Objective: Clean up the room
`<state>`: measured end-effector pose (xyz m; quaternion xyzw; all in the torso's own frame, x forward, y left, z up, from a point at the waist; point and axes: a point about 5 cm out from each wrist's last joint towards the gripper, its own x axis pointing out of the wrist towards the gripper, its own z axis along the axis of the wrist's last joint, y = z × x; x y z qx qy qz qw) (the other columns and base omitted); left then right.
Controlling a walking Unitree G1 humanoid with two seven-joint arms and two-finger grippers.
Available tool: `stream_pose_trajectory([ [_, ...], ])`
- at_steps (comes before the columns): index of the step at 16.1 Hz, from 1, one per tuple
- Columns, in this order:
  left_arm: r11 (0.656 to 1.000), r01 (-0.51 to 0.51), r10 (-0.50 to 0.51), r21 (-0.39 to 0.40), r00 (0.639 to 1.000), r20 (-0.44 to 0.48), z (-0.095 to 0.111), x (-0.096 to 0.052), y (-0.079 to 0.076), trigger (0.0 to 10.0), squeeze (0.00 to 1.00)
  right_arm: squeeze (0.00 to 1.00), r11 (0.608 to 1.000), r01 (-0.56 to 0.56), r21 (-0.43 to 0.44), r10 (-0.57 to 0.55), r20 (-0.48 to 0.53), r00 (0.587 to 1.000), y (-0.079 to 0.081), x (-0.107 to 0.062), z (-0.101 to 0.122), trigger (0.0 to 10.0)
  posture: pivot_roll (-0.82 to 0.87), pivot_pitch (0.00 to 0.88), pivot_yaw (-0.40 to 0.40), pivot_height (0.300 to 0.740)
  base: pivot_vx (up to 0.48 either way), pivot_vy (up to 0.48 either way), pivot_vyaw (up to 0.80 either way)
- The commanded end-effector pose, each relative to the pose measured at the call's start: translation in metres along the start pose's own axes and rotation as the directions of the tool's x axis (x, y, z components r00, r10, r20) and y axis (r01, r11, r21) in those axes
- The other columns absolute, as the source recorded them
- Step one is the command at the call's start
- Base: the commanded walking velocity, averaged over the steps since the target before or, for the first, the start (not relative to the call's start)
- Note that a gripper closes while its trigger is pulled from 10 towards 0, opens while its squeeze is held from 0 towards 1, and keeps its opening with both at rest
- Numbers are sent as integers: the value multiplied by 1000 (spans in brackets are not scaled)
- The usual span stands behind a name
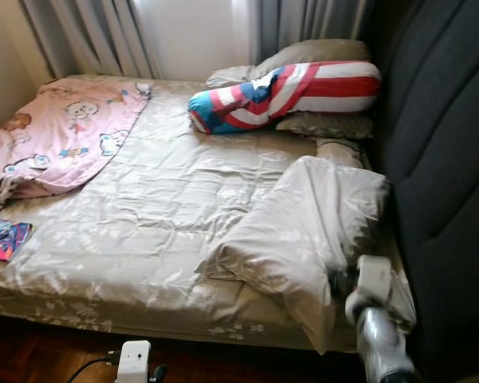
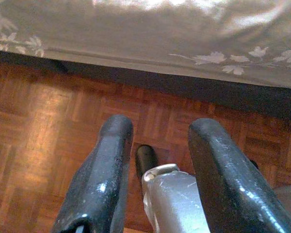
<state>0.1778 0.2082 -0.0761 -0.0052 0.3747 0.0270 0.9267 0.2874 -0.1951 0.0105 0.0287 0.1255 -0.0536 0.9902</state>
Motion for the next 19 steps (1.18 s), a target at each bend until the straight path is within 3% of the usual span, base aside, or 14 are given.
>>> stream_pose_trajectory([
  [1, 1000, -18, 18, -18, 1000, -13, -5, -2, 6, 10000, 0, 0, 1000, 8, 14, -8, 10, 1000, -3, -6, -5, 10000, -5, 33, -32, 740, 0, 0, 0],
  [7, 999, -26, 26, -18, 999, -26, -8, -4, 9, 10000, 0, 0, 994, 108, 5, -107, 188, 976, -32, -52, -5, 10000, -21, 6, -23, 740, 0, 0, 0],
  [10, 1000, -27, 27, -14, 999, -26, -6, -3, 10, 10000, 0, 0, 993, 119, 10, -119, 189, 975, -36, -63, -3, 10000, -30, 0, -16, 740, 0, 0, 0],
  [12, 1000, -26, 26, -14, 999, -25, -4, -2, 10, 10000, 0, 0, 993, 116, 0, -116, 115, 987, -35, -58, -15, 10000, -32, 0, -13, 740, 0, 0, 0],
  [15, 999, -28, 28, -22, 1000, -15, 1, 0, 9, 10000, 0, 0, 999, 34, -20, -36, -130, 991, -17, -41, -44, 10000, -31, 11, -10, 740, 0, 0, 0],
  [16, 999, -26, 26, -20, 1000, -14, 2, 1, 9, 10000, 0, 0, 998, -14, -54, -3, -299, 954, -9, -42, -65, 10000, -24, 17, -5, 740, 0, 0, 0],
  [19, 999, -28, 28, -23, 1000, -12, 2, 0, 11, 10000, 0, 0, 992, -70, -109, 13, -454, 891, -2, -51, -86, 10000, -9, 20, -11, 740, 0, 0, 0],
])
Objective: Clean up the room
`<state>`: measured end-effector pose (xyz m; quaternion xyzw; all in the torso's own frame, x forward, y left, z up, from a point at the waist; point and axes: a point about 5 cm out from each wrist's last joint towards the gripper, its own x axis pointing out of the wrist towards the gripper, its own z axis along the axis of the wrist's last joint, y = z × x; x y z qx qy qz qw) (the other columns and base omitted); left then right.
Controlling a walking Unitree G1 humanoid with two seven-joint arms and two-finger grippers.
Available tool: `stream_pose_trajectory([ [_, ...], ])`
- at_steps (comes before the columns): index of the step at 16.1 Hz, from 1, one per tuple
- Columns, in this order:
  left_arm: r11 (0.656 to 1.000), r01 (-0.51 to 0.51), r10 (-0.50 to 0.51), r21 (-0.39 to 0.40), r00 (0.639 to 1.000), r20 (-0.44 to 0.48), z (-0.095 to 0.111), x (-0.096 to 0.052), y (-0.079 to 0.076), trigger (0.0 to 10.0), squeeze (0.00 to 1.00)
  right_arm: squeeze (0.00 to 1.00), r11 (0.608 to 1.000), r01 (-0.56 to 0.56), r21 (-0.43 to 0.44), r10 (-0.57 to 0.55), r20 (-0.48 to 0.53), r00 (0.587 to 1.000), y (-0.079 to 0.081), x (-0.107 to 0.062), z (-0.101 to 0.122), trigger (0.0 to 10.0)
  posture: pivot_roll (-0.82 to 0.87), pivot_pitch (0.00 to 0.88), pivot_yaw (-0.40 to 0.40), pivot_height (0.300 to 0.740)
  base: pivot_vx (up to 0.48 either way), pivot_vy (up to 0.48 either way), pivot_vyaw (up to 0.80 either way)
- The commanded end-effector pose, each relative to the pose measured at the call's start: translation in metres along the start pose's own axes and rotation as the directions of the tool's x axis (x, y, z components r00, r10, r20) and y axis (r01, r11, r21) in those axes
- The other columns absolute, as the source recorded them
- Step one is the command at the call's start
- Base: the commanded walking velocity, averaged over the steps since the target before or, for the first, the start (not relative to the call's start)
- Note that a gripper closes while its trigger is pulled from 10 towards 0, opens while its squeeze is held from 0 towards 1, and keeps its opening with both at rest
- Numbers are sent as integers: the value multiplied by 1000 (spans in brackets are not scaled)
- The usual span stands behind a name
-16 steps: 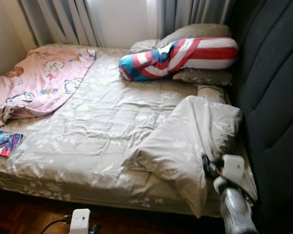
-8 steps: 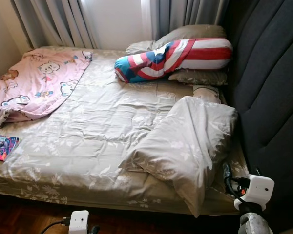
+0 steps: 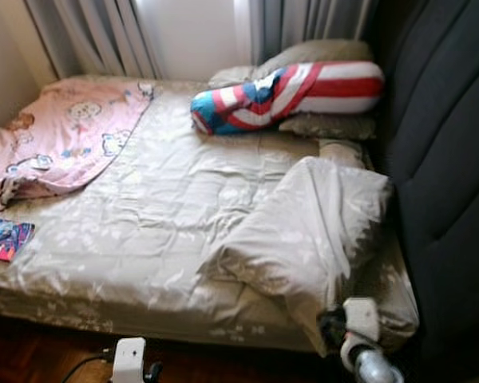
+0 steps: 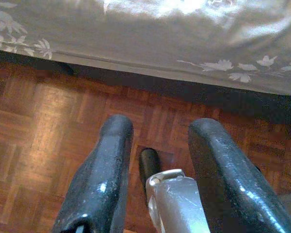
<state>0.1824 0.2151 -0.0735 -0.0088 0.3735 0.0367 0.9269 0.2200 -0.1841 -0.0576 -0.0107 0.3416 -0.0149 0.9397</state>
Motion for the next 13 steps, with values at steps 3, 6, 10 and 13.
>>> stream_pose_trajectory([
  [3, 1000, -20, 20, -16, 1000, -18, -5, -2, 6, 10000, 0, 0, 997, 58, 40, -51, -150, 987, -4, -5, -26, 10000, -4, 27, -11, 740, 0, 0, 0],
  [6, 1000, -18, 17, -21, 1000, -20, -6, -3, 5, 10000, 0, 0, 998, 33, 44, -25, -170, 985, 1, -9, -36, 10000, -8, 31, -11, 740, 0, 0, 0],
  [10, 999, -20, 19, -25, 1000, -23, -8, -4, 5, 10000, 0, 0, 999, 27, 27, -20, -221, 975, 1, -16, -51, 10000, -7, 35, -13, 740, 0, 0, 0],
  [13, 999, -19, 18, -27, 1000, -25, -8, -3, 4, 10000, 0, 0, 1000, 13, 9, -11, -221, 975, 0, -16, -52, 10000, -6, 35, -13, 740, 0, 0, 346],
])
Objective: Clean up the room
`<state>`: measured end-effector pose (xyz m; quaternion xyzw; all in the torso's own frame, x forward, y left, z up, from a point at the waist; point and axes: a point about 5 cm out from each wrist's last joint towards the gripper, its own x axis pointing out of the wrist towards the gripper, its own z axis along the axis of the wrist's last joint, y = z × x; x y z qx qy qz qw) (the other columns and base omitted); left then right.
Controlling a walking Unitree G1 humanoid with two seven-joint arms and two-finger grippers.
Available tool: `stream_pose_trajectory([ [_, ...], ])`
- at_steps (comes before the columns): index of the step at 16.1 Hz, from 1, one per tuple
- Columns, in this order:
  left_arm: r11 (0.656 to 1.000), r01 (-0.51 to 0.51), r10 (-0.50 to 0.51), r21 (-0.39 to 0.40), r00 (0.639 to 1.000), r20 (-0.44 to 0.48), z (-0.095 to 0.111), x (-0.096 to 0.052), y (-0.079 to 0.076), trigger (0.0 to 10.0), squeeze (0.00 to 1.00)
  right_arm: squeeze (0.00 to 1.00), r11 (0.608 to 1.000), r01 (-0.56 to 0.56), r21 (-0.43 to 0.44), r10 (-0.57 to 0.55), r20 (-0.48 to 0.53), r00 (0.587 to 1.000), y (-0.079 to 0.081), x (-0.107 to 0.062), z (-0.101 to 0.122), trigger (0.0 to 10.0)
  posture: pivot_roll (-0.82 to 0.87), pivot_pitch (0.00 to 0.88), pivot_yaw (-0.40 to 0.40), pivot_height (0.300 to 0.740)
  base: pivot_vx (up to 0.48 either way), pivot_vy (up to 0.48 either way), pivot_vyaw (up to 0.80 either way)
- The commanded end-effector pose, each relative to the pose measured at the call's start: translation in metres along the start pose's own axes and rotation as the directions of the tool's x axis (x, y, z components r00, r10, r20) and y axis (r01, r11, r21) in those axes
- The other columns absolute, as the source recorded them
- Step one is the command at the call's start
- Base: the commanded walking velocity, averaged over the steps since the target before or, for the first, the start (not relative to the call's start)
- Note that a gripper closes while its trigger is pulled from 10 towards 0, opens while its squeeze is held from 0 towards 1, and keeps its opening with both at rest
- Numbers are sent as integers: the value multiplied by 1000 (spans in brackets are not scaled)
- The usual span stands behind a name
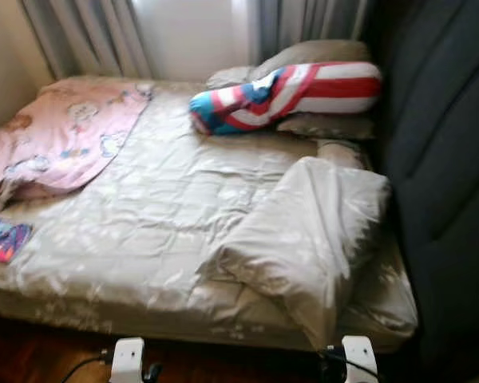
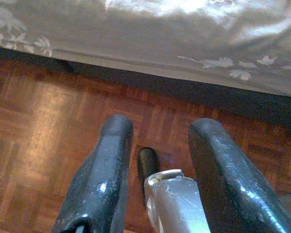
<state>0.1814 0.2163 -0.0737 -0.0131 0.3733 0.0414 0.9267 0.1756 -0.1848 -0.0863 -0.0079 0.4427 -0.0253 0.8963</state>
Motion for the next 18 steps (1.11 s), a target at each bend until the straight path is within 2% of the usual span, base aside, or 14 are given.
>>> stream_pose_trajectory([
  [1, 1000, -13, 13, -16, 1000, -26, -7, -2, 3, 10000, 0, 0, 1000, -1, 9, 1, -4, 1000, 2, 0, -1, 10000, -5, 36, -11, 740, 0, 0, 0],
  [7, 1000, -16, 15, -16, 999, -32, -8, -3, 3, 10000, 0, 0, 999, -13, 34, 13, -8, 1000, 8, 0, -1, 10000, -2, 37, -10, 740, 0, 0, 0],
  [12, 1000, -8, 8, -18, 1000, -26, -6, -2, 2, 10000, 0, 0, 999, -3, 43, 3, -14, 1000, 6, 0, -4, 10000, -6, 37, -11, 740, 0, 0, 0],
  [18, 1000, 5, -5, -18, 1000, 22, 7, 3, -3, 10000, 0, 0, 999, -6, 38, 6, -15, 1000, 5, -1, -5, 10000, -5, 36, -15, 740, 0, 0, 0],
])
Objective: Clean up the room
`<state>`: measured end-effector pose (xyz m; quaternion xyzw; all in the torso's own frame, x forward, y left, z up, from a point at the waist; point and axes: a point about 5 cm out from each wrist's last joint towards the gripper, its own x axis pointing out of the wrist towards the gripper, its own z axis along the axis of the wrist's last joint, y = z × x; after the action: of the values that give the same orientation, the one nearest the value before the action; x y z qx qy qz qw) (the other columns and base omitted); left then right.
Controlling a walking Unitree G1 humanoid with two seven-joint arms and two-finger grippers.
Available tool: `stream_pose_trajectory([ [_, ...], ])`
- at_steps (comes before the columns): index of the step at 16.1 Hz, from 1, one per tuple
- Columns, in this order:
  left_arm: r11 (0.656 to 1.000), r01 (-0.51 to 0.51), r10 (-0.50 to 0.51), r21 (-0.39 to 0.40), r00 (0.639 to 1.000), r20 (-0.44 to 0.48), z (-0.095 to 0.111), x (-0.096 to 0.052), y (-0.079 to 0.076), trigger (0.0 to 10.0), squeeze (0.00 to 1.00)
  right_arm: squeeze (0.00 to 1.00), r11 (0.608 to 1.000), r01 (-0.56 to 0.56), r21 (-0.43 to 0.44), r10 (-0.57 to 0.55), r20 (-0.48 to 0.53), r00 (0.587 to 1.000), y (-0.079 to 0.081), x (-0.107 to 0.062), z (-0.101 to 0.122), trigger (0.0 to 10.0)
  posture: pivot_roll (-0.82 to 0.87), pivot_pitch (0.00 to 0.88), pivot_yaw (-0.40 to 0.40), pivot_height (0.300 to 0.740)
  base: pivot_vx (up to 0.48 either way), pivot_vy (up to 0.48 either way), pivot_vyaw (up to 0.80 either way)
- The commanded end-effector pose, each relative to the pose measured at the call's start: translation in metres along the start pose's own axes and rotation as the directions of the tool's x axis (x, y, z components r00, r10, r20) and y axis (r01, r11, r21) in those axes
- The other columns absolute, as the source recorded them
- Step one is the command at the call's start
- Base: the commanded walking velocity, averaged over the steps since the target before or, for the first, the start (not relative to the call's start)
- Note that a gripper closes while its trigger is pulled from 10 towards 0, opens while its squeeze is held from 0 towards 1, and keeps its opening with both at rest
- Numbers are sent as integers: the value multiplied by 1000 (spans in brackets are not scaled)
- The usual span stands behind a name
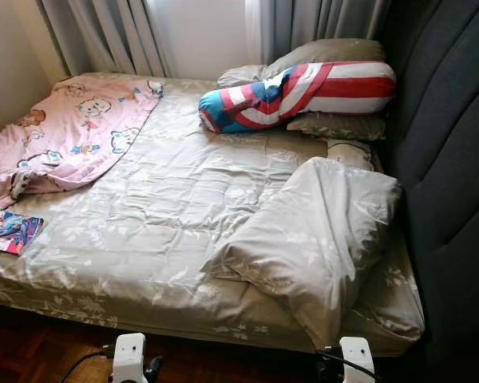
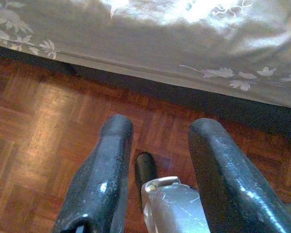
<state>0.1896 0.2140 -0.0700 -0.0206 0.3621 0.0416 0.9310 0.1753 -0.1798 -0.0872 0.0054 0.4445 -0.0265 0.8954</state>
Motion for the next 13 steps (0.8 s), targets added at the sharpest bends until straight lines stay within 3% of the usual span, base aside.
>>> stream_pose_trajectory([
  [1, 1000, 2, -2, -2, 1000, 4, -1, 0, -1, 10000, 0, 0, 1000, 5, 16, -5, -9, 1000, 0, -1, -3, 10000, -5, 36, -15, 740, 0, 0, 0],
  [13, 1000, 20, -20, 0, 1000, 24, 1, 0, -6, 10000, 0, 0, 1000, 14, 18, -14, -17, 1000, -3, -1, -5, 10000, -6, 17, -16, 740, 256, 0, 0],
])
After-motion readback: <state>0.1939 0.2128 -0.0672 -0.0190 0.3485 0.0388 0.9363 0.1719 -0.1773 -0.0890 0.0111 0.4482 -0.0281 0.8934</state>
